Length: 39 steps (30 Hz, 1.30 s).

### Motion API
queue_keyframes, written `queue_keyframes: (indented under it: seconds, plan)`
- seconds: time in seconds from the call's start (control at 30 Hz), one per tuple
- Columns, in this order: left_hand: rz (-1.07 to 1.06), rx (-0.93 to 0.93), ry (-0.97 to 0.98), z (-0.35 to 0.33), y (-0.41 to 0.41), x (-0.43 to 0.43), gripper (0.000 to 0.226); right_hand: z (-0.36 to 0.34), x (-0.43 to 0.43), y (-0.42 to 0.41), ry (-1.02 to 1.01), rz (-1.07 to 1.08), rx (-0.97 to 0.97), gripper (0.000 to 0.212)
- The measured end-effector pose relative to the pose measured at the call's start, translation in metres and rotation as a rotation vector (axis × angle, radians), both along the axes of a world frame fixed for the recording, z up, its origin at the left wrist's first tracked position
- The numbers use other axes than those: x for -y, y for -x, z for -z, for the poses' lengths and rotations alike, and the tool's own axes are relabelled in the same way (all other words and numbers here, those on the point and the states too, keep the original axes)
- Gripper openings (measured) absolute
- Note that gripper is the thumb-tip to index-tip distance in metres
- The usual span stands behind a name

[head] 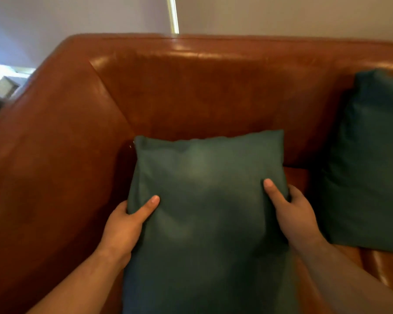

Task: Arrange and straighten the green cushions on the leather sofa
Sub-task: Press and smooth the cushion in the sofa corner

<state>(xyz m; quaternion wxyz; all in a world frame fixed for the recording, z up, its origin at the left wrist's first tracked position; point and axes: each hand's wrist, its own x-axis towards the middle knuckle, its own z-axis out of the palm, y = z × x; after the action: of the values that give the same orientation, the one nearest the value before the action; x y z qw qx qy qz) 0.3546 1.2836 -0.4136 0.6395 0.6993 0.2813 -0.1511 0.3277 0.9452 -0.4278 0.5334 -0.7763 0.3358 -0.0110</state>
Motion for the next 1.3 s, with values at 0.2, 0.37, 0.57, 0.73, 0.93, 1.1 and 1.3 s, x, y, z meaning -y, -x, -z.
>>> queue_keyframes:
  seconds: [0.2, 0.37, 0.57, 0.73, 0.93, 1.1, 1.3]
  plan:
    - [-0.002, 0.344, 0.03, -0.047, -0.071, 0.012, 0.056, -0.048, 0.002, -0.055, -0.063, 0.078, 0.339, 0.076]
    - [0.063, 0.397, 0.038, -0.051, -0.114, 0.03, 0.042, -0.048, 0.013, -0.081, -0.183, 0.071, 0.385, 0.075]
    - [0.024, 0.327, -0.011, -0.03, -0.116, 0.04, 0.035, -0.031, 0.01, -0.086, -0.118, 0.036, 0.3, 0.072]
    - [0.019, 0.304, -0.093, -0.03, -0.116, 0.042, 0.037, -0.029, 0.009, -0.09, -0.088, 0.032, 0.284, 0.068]
    - [0.058, 0.27, -0.266, -0.037, -0.112, 0.041, 0.047, -0.032, 0.01, -0.086, -0.019, 0.043, 0.22, 0.071]
    - [0.098, 0.174, -0.305, -0.075, -0.103, 0.046, 0.036, -0.066, 0.018, -0.075, 0.005, -0.017, 0.08, 0.068]
    - [0.269, 0.276, -0.414, -0.179, -0.073, 0.07, 0.043, -0.157, 0.033, -0.04, 0.061, -0.166, 0.022, 0.053]
